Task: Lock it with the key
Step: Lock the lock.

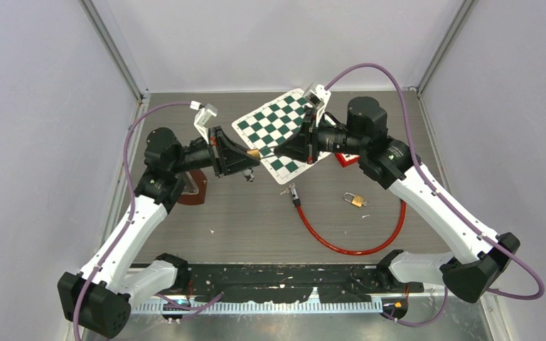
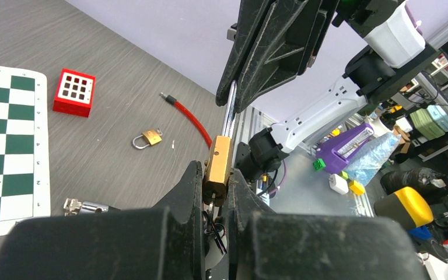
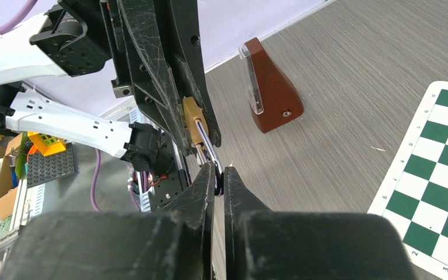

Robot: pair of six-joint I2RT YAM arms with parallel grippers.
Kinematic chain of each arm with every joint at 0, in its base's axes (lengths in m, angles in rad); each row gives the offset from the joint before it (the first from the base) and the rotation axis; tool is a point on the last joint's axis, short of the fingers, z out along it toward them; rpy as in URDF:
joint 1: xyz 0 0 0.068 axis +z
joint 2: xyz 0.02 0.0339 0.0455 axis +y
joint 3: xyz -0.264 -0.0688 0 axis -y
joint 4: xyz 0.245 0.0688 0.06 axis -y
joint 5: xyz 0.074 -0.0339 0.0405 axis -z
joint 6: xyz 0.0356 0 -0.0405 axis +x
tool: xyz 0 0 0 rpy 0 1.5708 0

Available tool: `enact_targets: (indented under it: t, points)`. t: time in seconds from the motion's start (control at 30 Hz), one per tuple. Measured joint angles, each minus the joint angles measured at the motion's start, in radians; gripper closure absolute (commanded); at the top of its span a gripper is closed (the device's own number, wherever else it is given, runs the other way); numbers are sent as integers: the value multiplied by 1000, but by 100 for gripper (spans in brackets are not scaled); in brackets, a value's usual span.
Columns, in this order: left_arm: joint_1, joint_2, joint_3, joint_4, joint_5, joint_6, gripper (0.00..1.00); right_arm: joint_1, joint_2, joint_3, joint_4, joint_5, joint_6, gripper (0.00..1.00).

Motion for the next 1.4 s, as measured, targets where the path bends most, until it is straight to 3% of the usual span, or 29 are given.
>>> enact_targets:
  t: [0.37,1.1,1.2,1.27,1.3,1.37,1.4]
  points:
    - [8,27,8,85,44,-94,100,4,-20,-50,109,-10,14,95]
    - [1,49,12,93,11,-39,100,76,-5,-45,109,140,-116,94]
    - [-1,39,12,68,-16,-21,100,79,-14,-34,95,163,-113,82]
    - [-5,26,12,50,-40,-13,100,76,-13,-32,94,174,-90,66]
    - [-11,19,12,43,-55,-13,100,72,-14,-32,96,177,-71,51]
    - [-25,12,12,40,-89,-12,100,63,-14,-34,109,163,-27,30]
    - [-30,10,12,39,-103,-13,100,56,-16,-40,124,152,-6,26]
